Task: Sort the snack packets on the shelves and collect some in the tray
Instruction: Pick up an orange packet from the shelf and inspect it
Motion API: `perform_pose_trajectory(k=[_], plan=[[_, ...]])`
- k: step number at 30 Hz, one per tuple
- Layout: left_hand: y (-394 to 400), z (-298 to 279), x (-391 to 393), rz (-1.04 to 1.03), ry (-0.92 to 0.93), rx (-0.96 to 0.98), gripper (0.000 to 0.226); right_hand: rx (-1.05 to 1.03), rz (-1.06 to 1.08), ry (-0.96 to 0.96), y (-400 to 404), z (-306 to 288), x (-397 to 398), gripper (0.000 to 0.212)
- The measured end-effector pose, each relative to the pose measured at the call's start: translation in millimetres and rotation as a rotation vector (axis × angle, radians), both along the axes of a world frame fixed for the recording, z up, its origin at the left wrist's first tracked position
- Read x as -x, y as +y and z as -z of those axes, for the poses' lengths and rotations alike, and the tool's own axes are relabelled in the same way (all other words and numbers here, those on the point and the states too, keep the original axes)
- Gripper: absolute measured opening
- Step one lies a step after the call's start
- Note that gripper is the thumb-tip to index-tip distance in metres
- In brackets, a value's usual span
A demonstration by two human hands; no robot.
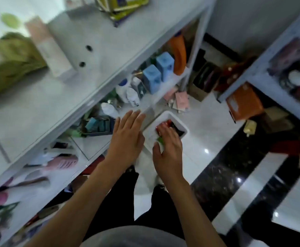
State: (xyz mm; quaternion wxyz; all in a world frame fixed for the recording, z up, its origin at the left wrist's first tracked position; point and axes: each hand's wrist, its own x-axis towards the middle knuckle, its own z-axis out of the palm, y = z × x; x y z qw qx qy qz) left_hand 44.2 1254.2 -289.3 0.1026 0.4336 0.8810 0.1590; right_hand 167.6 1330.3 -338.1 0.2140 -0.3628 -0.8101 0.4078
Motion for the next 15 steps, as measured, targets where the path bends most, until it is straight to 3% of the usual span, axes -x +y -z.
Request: perform_pose_trajectory(k=[5,15], plan=[[-73.5,-46.7,-17.1,-0.187,0.041,-0.091,0.054,-0.047,-0.265,-0.013,-35.1,-59.8,8.6,0.049],[-285.0,-142.6,-38.1,-0.555,0.277,-0.322,0.052,-0.189,-0.680,0.225,-199.1,-153.3,51.2,0.048]])
